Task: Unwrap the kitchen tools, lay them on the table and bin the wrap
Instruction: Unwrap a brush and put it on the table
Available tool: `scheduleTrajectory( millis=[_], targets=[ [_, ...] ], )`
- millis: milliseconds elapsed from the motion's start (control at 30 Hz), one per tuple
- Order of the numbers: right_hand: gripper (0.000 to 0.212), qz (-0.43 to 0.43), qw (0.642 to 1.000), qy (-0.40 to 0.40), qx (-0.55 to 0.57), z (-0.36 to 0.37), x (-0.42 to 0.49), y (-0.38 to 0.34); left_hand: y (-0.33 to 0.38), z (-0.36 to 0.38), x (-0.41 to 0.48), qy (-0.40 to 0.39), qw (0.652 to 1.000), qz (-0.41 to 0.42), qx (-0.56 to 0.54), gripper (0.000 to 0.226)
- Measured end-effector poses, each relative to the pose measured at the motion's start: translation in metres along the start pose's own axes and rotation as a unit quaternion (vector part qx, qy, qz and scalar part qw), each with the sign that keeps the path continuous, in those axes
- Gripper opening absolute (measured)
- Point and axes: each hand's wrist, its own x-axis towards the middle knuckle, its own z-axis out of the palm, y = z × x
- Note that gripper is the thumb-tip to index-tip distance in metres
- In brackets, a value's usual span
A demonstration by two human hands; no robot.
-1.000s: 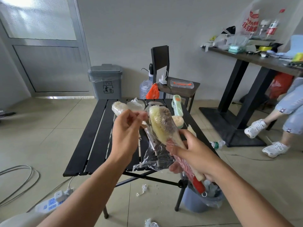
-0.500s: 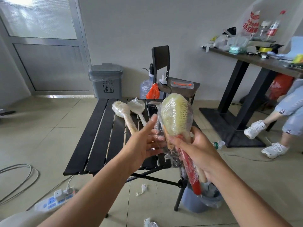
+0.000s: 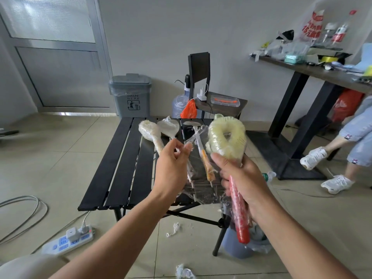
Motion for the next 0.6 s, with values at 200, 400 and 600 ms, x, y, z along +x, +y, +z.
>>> scheduleTrajectory(
  millis=[200,400,600],
  targets=[
    [0.067,0.028,0.999,0.015,0.011,-0.008,0.006,-0.005,-0.002,-0.004,0.009,0.030,0.999,0.033,0.012,0.030],
    [0.065,0.034,0.997,0.019,0.066,-0.009,0.009,-0.015,-0.001,-0.016,0.024,0.059,0.997,0.031,0.030,0.031],
    [0.053,0.035,0.997,0.023,0.066,-0.015,0.009,-0.016,-0.009,-0.023,0.030,0.023,0.999,-0.023,0.004,0.035]
  ],
)
